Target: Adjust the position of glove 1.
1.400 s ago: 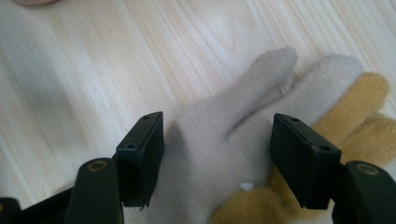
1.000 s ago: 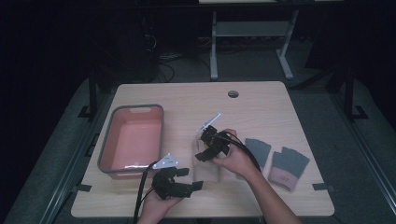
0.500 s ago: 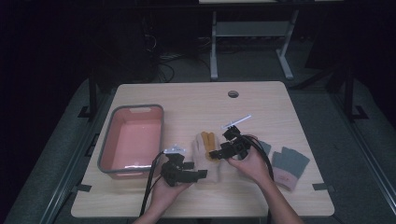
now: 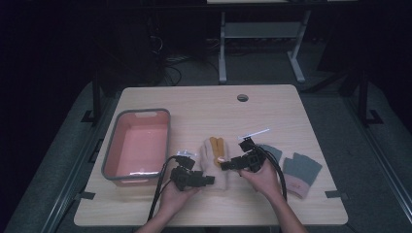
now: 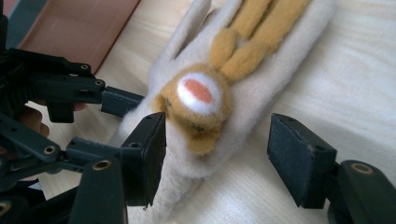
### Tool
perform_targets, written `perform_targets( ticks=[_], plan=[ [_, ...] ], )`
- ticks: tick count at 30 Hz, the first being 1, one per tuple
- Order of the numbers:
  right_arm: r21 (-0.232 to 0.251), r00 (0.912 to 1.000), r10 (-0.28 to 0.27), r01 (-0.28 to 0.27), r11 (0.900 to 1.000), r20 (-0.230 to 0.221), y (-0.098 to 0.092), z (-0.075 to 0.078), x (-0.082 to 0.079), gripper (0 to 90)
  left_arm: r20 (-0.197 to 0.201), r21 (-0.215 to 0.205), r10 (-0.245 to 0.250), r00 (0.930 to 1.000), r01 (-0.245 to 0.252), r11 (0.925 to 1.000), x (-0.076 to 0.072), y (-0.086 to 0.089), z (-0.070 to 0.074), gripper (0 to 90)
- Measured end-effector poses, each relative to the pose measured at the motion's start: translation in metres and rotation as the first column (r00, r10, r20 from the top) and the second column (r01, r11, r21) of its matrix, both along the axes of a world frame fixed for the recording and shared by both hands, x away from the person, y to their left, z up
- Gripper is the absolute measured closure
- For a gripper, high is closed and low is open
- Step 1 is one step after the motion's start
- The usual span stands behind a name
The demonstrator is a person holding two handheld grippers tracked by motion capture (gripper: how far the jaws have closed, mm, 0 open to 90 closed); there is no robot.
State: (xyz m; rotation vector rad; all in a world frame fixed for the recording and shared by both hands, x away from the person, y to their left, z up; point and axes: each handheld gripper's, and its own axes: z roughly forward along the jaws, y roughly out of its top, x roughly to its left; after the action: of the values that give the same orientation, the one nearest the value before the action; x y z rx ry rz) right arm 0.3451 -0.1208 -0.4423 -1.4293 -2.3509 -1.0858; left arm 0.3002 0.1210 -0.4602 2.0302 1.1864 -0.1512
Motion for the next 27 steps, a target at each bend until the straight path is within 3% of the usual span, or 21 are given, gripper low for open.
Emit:
perform_targets(
  ticks=[11,16,23,27],
  plan=[
    [-0.004,0.9986,-0.019,0.019,1.000,-0.049,0.011,-0.013,0.001,40.6,-0.037,-0.018,-0.005,0.9993,0.004,0.9998,0.004,0.002,-0.001,49.7],
    [0.032,0.9951,-0.058,0.061,0.998,-0.079,0.013,-0.019,0.001,43.8,-0.041,-0.011,-0.012,0.9991,0.011,0.9999,0.006,0.002,-0.001,52.3],
    [0.084,0.9906,-0.091,0.100,0.991,-0.103,0.016,-0.026,-0.004,61.0,-0.056,-0.025,-0.015,0.9983,0.014,0.9996,0.010,0.001,-0.002,54.7],
    [0.089,0.9868,-0.109,0.120,0.989,-0.120,0.019,-0.028,-0.005,67.5,-0.070,-0.041,-0.013,0.9974,0.010,0.9991,0.012,0.001,-0.003,57.9]
  ],
)
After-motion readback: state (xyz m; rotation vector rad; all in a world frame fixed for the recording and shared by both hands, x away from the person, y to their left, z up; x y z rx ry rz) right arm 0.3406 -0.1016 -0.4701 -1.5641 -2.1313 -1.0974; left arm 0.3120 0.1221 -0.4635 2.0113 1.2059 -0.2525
